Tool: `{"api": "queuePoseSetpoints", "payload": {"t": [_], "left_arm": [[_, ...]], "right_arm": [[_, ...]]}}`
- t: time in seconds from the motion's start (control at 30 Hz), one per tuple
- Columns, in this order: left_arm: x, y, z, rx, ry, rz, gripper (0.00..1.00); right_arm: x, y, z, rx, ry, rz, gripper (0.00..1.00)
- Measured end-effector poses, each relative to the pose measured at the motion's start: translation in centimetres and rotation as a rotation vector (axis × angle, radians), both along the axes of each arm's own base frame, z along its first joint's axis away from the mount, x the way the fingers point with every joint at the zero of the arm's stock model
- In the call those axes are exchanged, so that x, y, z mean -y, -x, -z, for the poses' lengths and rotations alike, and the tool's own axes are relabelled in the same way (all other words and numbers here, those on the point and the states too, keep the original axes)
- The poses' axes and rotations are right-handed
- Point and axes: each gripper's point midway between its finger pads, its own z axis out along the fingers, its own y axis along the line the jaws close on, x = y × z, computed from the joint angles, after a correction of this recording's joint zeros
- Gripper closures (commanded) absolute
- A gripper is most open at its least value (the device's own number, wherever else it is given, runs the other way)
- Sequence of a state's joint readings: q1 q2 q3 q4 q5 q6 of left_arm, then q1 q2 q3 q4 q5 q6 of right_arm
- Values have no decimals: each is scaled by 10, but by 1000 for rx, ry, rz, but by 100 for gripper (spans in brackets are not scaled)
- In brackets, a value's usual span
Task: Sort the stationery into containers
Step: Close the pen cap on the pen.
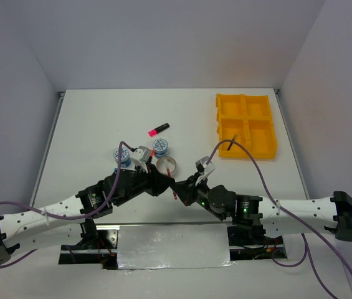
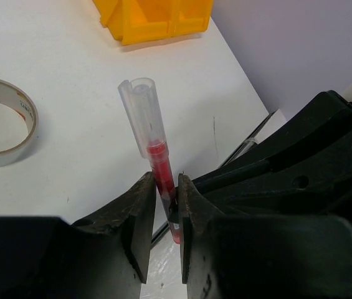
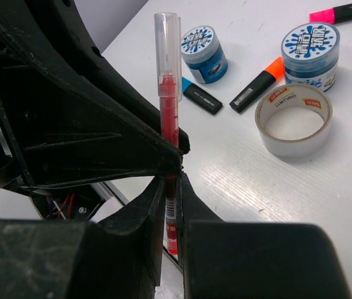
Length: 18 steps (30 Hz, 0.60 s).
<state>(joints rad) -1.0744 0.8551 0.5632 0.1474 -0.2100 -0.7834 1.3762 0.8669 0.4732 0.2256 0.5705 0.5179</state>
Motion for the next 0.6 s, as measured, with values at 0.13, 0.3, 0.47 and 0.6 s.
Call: {"api": "queuePoseSetpoints", "payload": {"t": [0.13, 0.3, 0.47, 0.6], "left_arm": [[0, 0, 0, 3, -1, 0, 74], [1, 0, -6, 13, 9, 3, 98], [-1, 2, -10, 32, 8, 11, 100], [-1, 4, -12, 44, 7, 28, 100]], "right_arm": [[-2, 1, -1, 0, -7, -10, 100], [-3, 2, -5, 7, -20, -18, 100], [-5, 3, -8, 15, -35, -31, 89], [-6, 5, -9, 15, -48, -47, 62]]}}
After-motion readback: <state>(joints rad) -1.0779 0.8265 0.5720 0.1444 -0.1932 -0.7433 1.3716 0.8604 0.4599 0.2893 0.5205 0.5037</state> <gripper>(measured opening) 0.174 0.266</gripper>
